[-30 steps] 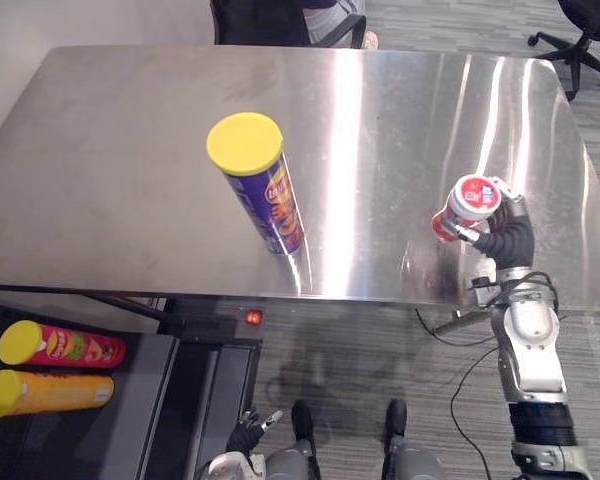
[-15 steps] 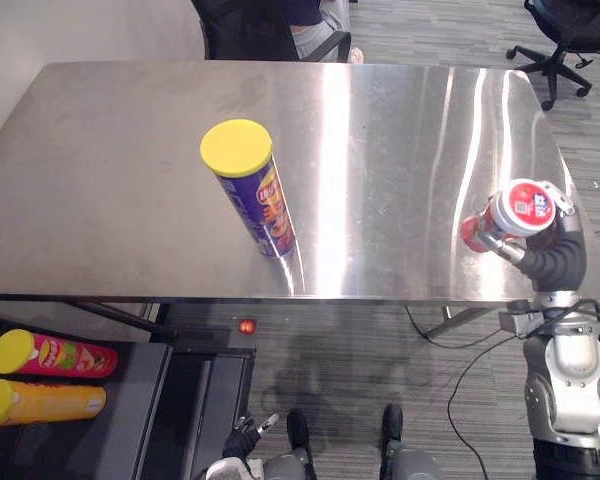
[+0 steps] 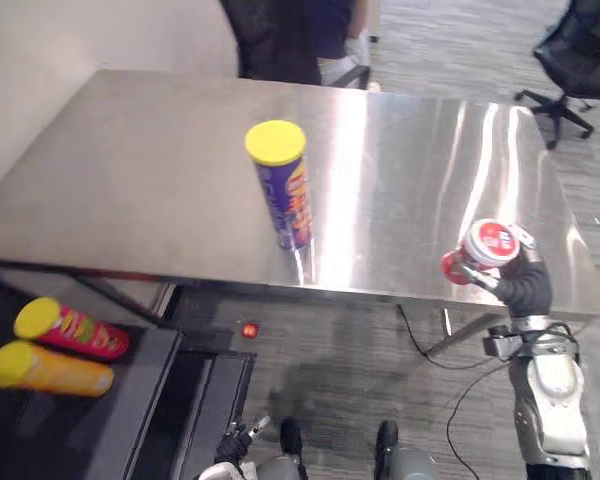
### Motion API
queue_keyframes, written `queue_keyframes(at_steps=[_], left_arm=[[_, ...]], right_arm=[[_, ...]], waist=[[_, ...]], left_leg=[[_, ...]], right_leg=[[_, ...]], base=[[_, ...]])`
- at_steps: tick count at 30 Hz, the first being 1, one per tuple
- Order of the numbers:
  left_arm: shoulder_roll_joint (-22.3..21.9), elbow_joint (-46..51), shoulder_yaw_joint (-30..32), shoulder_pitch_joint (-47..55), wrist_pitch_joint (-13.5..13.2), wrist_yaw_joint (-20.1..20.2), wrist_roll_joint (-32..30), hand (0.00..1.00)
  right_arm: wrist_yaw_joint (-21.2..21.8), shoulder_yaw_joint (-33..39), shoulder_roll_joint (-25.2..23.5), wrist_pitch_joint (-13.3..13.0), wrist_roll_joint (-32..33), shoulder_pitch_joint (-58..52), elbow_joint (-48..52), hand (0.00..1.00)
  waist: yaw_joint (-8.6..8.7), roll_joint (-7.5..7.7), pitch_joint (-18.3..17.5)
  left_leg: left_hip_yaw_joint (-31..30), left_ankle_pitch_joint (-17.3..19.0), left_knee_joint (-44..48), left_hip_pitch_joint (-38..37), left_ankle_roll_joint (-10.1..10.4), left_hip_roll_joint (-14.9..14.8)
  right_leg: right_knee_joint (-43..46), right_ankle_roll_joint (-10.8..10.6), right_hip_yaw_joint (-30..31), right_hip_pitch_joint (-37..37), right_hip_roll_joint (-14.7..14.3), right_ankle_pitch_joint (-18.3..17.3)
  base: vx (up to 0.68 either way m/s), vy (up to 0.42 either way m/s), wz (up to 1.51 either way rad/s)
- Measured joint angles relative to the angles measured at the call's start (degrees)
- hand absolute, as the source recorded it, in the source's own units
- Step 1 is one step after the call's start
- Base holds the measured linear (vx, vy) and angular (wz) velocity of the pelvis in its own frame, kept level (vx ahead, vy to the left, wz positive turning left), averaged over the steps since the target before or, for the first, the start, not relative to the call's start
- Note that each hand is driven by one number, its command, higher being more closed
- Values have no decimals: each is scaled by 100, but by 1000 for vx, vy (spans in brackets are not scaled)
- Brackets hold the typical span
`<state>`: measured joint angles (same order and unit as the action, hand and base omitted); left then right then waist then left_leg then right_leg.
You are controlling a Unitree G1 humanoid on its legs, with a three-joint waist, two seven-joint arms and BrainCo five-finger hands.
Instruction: Put the gum and the chips on the shelf.
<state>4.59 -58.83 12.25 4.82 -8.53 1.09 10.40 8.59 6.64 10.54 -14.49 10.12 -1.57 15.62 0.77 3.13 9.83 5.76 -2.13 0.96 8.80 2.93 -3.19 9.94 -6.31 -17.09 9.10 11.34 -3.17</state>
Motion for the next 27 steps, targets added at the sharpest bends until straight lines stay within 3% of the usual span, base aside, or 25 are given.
queue_keyframes(at_steps=[3,4,5,6,7,8,9,10,11,12,13,14,17,19,22,27], left_arm=[[-60,59,56,1,-2,34,72,0],[-7,20,123,-7,7,36,73,0],[25,-66,189,-57,31,35,75,0],[11,-116,383,-111,41,40,106,0],[-70,-32,378,-21,48,44,172,0],[-90,17,379,30,43,52,194,0],[-60,137,418,73,37,68,205,0],[-23,169,509,52,26,83,207,0],[40,38,622,124,94,119,204,0],[-2,-27,677,226,155,162,201,0],[-45,-56,678,289,160,171,197,0],[-115,-76,688,401,172,187,181,0],[-146,-246,852,394,183,225,73,0],[-104,-266,897,370,184,222,-57,0],[-92,-271,895,380,236,193,-223,0],[32,-262,897,320,239,151,-270,0]], right_arm=[[-149,-11,30,-2,-1,168,-76,100],[-196,28,31,0,-7,172,-69,100],[-217,100,12,-3,-11,186,-67,100],[-277,344,40,-3,-13,258,-83,100],[-401,508,142,6,-14,354,-84,100],[-448,601,154,7,-14,341,-87,100],[-470,786,151,1,-15,235,-75,100],[-450,861,130,4,-24,215,-76,100],[-454,932,8,7,-37,250,-60,100],[-463,967,-31,0,-72,165,-12,100],[-456,1014,-24,2,-81,120,-11,100],[-465,1144,-40,12,-120,72,-11,100],[-481,1467,-63,41,-123,-19,-5,100],[-493,1573,-268,49,-123,-23,53,100],[-553,1564,-376,53,-142,-128,238,100],[-669,1533,-375,74,-362,-124,205,100]], waist=[[-124,-210,15],[-197,-230,-10],[-211,-169,-13],[-250,-216,29],[-257,-439,121],[-225,-450,123],[-185,-389,58],[-202,-386,47],[-233,-313,51],[-173,-275,58],[-133,-280,46],[-61,-407,-18],[-15,-583,-101],[50,-494,-104],[73,-379,-155],[79,-367,-153]], left_leg=[[-770,-252,-265,374,145,-84],[-457,-134,-537,405,48,-201],[-30,-35,-487,488,-178,-272],[951,-41,401,836,-833,-487],[1581,-517,948,979,-756,-639],[1649,-785,886,1021,-710,-573],[1454,-1421,212,933,-687,-321],[1581,-1252,336,898,-798,-309],[2300,-147,1470,828,-995,-540],[2643,320,1975,493,-767,-689],[2703,436,2003,302,-612,-757],[2640,612,1804,-22,-329,-859],[2629,689,725,-503,8,-865],[2637,618,208,-460,250,-708],[2587,538,83,-416,133,-441],[2509,481,28,-406,11,-303]], right_leg=[[56,200,-860,-36,-138,-123],[-105,320,-1186,-99,-282,-124],[-295,317,-1441,-188,-206,-108],[-200,378,-1892,-216,-101,-116],[271,448,-2174,-195,-22,-385],[333,470,-2215,-238,33,-517],[27,589,-2253,-305,28,-537],[-72,563,-2549,-399,53,-474],[-22,572,-2837,-426,176,-461],[59,579,-3057,-470,279,-464],[70,579,-3185,-476,292,-464],[97,582,-3409,-464,275,-466],[328,589,-3797,-254,295,-477],[603,605,-3976,-30,467,-485],[841,571,-4067,43,811,-432],[856,587,-4115,6,938,-272]], base=[[-109,-127,147],[-94,-195,148],[-84,-128,173],[-55,-91,180],[-78,-47,189],[-151,-92,196],[-171,-40,164],[-179,-110,160],[-99,-132,130],[-91,-151,116],[-95,-76,116],[-142,73,97],[-127,136,72],[-175,209,49],[-113,179,25],[-62,105,9]])
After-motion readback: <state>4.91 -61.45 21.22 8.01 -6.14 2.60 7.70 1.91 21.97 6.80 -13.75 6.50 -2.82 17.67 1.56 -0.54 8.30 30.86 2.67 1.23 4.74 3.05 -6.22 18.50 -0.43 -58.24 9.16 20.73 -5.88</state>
